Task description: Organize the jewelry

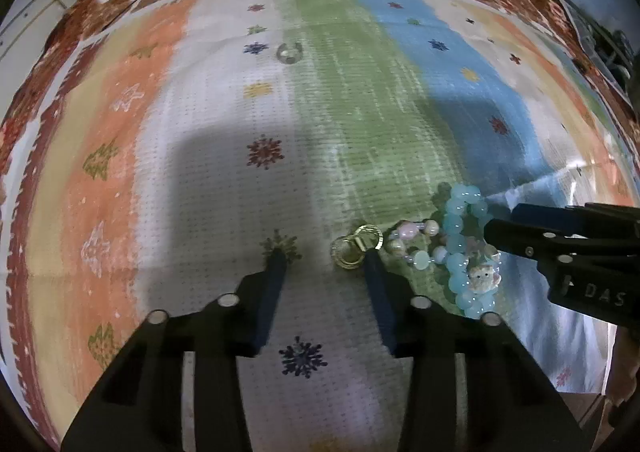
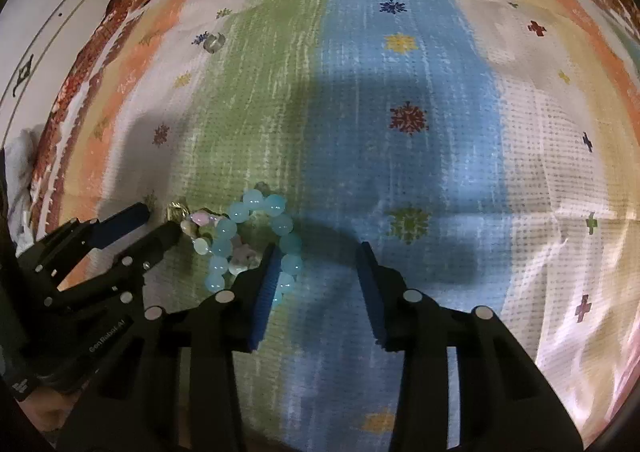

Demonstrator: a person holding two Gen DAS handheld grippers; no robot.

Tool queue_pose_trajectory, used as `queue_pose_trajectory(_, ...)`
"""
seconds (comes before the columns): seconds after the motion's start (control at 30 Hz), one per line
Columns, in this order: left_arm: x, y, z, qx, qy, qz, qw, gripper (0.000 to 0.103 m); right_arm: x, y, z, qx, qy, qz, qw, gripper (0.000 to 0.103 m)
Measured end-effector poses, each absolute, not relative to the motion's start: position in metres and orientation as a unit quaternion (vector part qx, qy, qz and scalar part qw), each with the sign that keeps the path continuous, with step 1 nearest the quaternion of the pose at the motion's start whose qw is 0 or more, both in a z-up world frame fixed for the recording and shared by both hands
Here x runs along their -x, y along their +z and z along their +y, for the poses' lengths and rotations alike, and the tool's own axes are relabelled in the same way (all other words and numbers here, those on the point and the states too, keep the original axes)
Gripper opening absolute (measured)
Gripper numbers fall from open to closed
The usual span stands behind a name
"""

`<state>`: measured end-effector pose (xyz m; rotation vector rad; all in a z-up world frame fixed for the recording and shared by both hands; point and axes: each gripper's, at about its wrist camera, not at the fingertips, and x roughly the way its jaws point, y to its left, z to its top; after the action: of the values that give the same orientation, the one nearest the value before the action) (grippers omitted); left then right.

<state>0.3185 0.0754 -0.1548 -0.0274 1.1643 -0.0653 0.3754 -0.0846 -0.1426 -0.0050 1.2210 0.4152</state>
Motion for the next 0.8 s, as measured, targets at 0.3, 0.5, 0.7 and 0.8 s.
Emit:
queue_pose_trajectory(0.3, -0.316, -0.153, 0.07, 0.003, -0.053, 0.549, 0.834, 0.003, -0.376, -0.147, -0.088, 0.019, 0.192, 0.563, 0.804, 0.013)
queue_pose_trajectory(0.5, -0.313, -0.148, 0.079, 0.013, -0.049, 0.545, 0.837, 0.002, -0.373, -0.142, -0.094, 0.007, 0.201, 0.567, 0.799, 0.013)
queue_pose_trajectory(0.7, -0.311, -0.14, 0.086, 0.036, -0.048, 0.54, 0.839, 0.001, -0.365, -0.126, -0.094, 0.002, 0.212, 0.558, 0.802, 0.013)
queue_pose_trajectory(0.8, -0.308, -0.135, 0.089, 0.047, -0.05, 0.536, 0.841, 0.001, -0.359, -0.113, -0.092, -0.001, 0.221, 0.549, 0.806, 0.013)
